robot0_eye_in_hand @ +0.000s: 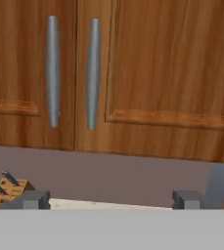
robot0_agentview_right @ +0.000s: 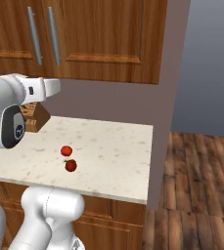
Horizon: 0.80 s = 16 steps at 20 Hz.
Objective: Pick the pan from the cabinet and place it on the stove. Then turn on the stove burner for the pan.
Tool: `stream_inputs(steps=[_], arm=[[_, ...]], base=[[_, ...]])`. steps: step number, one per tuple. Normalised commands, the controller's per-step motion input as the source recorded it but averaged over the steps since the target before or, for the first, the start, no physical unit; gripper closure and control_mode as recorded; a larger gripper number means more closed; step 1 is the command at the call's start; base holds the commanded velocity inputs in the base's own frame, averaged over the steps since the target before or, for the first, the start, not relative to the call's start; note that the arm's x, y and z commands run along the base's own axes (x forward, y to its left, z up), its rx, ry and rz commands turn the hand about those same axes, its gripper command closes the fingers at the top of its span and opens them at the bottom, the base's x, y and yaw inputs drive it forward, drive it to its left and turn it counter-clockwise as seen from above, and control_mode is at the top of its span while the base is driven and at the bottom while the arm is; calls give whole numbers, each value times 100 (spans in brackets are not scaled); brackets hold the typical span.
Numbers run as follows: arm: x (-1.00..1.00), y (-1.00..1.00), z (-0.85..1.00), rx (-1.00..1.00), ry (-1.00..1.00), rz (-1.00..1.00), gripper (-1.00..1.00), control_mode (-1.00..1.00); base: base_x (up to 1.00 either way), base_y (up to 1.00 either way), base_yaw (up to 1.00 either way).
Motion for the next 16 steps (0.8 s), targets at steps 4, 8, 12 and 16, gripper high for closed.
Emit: stream_inputs(steps=[4,8,12,16], arm=[[-4,33,59,3,-23,0,-100,-100],[0,15,48,3,-18,0,-100,-100],[9,9,15,0,-6,0,-100,-100],[14,0,6,0,0,0,-100,-100]], base=[[0,0,0],[0,0,0],[0,0,0],[0,0,0]])
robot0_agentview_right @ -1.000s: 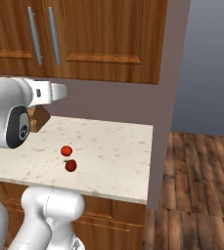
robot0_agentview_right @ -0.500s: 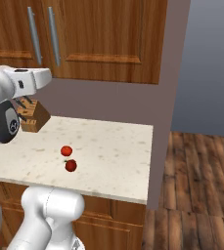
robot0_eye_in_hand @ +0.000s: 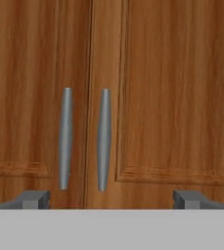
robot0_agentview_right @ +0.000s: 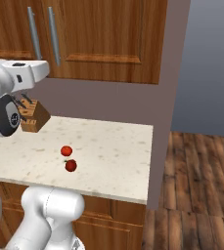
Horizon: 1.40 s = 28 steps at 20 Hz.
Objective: Pick the pan from the cabinet and place it on the stove. Then turn on the stove burner for the pan.
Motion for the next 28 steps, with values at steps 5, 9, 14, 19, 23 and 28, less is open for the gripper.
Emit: stream_inputs(steps=[5,9,14,19,23,28], arm=[[16,0,0,0,0,0,-100,-100],[15,0,0,0,0,1,-100,-100],[19,0,0,0,0,3,-100,-100],[24,0,0,0,0,4,-100,-100],[33,1,0,0,2,2,-100,-100],[37,0,0,0,4,0,-100,-100]], base=[[0,0,0],[0,0,0],[0,0,0],[0,0,0],[0,0,0],[0,0,0]])
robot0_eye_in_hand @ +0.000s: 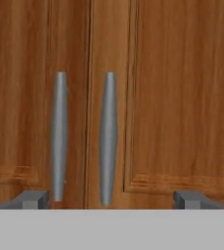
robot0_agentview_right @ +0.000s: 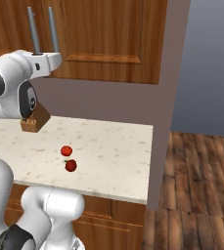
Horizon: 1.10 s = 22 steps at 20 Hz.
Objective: Pick the pan from the cabinet and place it on the stove. Then turn on the stove burner for the pan.
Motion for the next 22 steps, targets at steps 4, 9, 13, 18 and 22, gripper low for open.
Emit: stream_inputs(steps=[4,9,13,18,22], arm=[[41,2,0,0,5,-1,-100,-100],[44,17,0,0,6,-3,-100,-100],[49,27,0,0,8,-3,-100,-100],[47,6,0,0,9,-1,-100,-100],[32,-23,0,0,5,0,-100,-100]], base=[[0,0,0],[0,0,0],[0,0,0],[0,0,0],[0,0,0]])
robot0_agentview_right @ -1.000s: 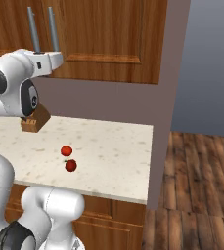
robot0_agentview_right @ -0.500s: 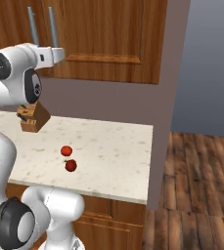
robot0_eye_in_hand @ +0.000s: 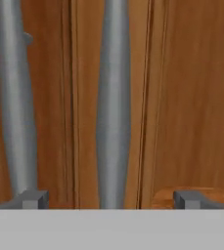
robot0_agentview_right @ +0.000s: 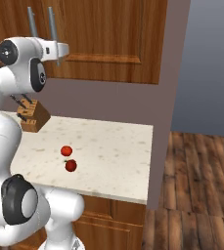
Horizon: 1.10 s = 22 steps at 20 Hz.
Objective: Pick the pan from the cabinet and place it on the stove. Then turn on the stove burner for the pan.
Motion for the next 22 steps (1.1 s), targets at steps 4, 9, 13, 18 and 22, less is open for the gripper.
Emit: stream_inputs(steps=[4,9,13,18,22], arm=[[27,-13,0,0,6,0,-100,-100],[29,7,0,0,5,0,-100,-100],[23,18,0,0,4,0,-100,-100],[20,9,0,0,2,0,-100,-100],[20,1,0,0,2,0,-100,-100]], base=[[0,0,0],[0,0,0],[0,0,0],[0,0,0],[0,0,0]])
